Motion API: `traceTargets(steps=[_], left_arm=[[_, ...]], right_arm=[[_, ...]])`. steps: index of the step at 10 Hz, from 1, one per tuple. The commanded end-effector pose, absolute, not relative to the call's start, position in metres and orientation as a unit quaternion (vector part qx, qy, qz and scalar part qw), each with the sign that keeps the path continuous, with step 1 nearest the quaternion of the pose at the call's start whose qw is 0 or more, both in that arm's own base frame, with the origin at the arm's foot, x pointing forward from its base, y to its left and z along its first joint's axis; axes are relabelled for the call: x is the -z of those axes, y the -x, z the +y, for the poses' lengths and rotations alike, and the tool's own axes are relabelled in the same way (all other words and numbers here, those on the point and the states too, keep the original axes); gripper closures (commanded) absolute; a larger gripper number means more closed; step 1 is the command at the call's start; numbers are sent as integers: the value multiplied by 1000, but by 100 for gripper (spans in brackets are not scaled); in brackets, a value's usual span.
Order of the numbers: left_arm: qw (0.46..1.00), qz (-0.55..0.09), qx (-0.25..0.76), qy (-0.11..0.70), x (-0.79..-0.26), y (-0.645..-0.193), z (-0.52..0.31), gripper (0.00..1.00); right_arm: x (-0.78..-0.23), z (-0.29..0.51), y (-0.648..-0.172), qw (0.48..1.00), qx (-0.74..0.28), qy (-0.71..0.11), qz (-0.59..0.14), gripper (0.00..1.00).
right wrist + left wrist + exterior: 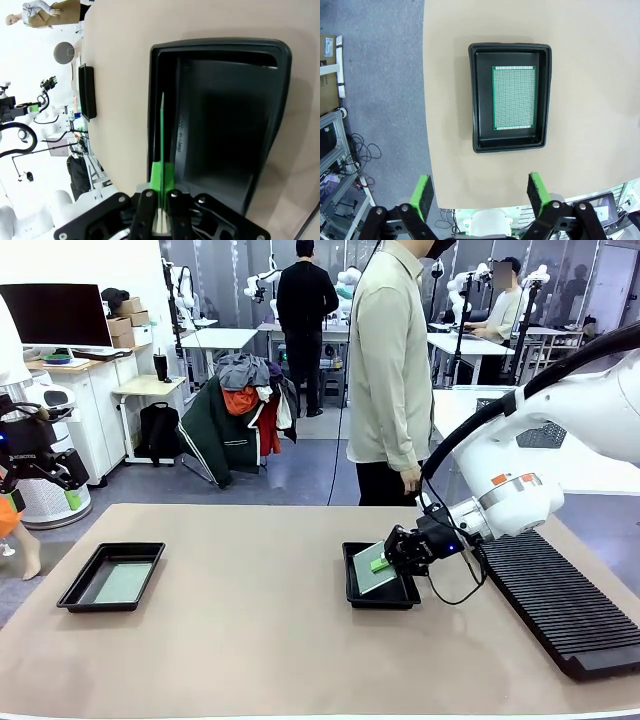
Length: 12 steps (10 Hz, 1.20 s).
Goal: Inspect and transfer BCBs to ESD trays.
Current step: Pick up the Blank PCB from the PCB Rack and place it in the right ESD tray.
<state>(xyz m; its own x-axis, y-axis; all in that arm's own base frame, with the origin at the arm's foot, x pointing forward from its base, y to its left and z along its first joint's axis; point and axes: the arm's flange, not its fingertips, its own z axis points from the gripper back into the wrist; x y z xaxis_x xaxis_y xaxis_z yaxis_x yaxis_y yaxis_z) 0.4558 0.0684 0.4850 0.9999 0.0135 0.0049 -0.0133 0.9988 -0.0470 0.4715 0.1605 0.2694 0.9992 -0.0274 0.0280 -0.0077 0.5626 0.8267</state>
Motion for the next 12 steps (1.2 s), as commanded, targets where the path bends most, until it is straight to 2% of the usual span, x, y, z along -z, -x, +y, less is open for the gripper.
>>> traceTargets(steps=[1, 3, 4, 8, 11, 12], left_arm=[[1000, -8, -8, 26, -483, -456, 69, 0], [1000, -8, -8, 26, -483, -456, 69, 0], [1000, -8, -8, 26, -483, -456, 69, 0], [1000, -8, -8, 26, -483, -456, 69, 0], [1000, -8, -8, 26, -483, -456, 69, 0], [1000, -8, -8, 26, -483, -456, 69, 0]], right_arm=[[-265, 177, -471, 890, 21, -455, -28, 97], [-266, 181, -471, 898, 41, -437, -30, 97], [-268, 168, -471, 890, 5, -455, -23, 97], [-268, 168, -471, 890, 5, -455, -23, 97], [-277, 182, -473, 912, 22, -409, -20, 97], [-281, 187, -473, 919, 23, -393, -17, 93]])
